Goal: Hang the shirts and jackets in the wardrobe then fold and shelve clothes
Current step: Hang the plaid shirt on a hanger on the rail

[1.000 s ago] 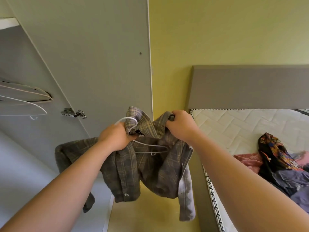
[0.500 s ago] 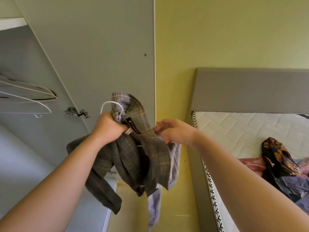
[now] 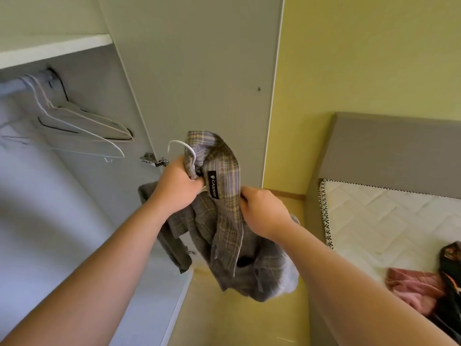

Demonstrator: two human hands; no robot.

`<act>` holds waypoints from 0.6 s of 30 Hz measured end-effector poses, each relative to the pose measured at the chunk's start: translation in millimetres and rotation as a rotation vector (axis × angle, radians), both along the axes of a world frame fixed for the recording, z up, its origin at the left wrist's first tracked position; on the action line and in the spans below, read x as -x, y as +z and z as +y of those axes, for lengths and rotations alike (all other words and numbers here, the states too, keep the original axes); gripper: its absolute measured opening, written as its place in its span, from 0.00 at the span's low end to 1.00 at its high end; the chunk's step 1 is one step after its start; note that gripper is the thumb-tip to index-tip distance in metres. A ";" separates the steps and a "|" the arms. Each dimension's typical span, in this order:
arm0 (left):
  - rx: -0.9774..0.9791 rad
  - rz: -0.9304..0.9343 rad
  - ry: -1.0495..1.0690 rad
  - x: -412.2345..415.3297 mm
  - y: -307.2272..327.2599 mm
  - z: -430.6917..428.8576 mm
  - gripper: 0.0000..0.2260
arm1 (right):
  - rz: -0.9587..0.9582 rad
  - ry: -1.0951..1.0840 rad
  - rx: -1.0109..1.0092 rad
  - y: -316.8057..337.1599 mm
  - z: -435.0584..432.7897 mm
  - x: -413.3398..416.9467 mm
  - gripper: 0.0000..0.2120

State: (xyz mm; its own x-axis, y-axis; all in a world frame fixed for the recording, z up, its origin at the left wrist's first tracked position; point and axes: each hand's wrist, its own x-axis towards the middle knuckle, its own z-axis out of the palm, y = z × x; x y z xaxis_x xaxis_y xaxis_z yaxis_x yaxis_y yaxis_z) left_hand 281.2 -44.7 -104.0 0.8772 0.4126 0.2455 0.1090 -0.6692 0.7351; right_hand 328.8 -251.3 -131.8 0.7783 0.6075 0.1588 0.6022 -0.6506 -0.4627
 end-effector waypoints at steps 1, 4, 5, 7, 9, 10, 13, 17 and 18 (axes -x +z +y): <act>-0.029 -0.001 0.043 4.7 -1.5 3.9 0.09 | -0.015 -0.004 -0.004 -1.0 4.9 1.3 0.11; -0.120 0.025 0.144 22.0 -13.2 18.0 0.11 | -0.021 -0.016 0.006 -5.3 19.5 4.2 0.11; -0.159 0.030 0.156 30.5 -17.3 24.1 0.12 | -0.013 -0.017 0.004 -7.6 24.2 4.9 0.11; -0.228 0.008 0.145 50.4 -23.8 33.1 0.13 | 0.020 -0.035 -0.008 -12.9 28.2 4.9 0.12; -0.295 -0.035 0.182 74.8 -28.8 42.9 0.10 | 0.071 -0.028 -0.033 -16.6 34.3 4.5 0.14; -0.280 -0.040 0.248 86.0 -32.2 48.0 0.09 | 0.083 -0.008 -0.036 -17.6 38.1 5.0 0.15; -0.099 0.125 0.419 110.7 -44.0 60.1 0.10 | 0.081 0.087 -0.035 -16.7 58.0 9.5 0.16; -0.004 0.284 0.352 136.8 -48.0 68.6 0.08 | 0.085 0.197 -0.034 -13.6 95.9 20.8 0.16; 0.032 0.239 0.350 143.0 -44.8 71.8 0.14 | 0.084 0.224 -0.034 -12.7 106.1 23.9 0.15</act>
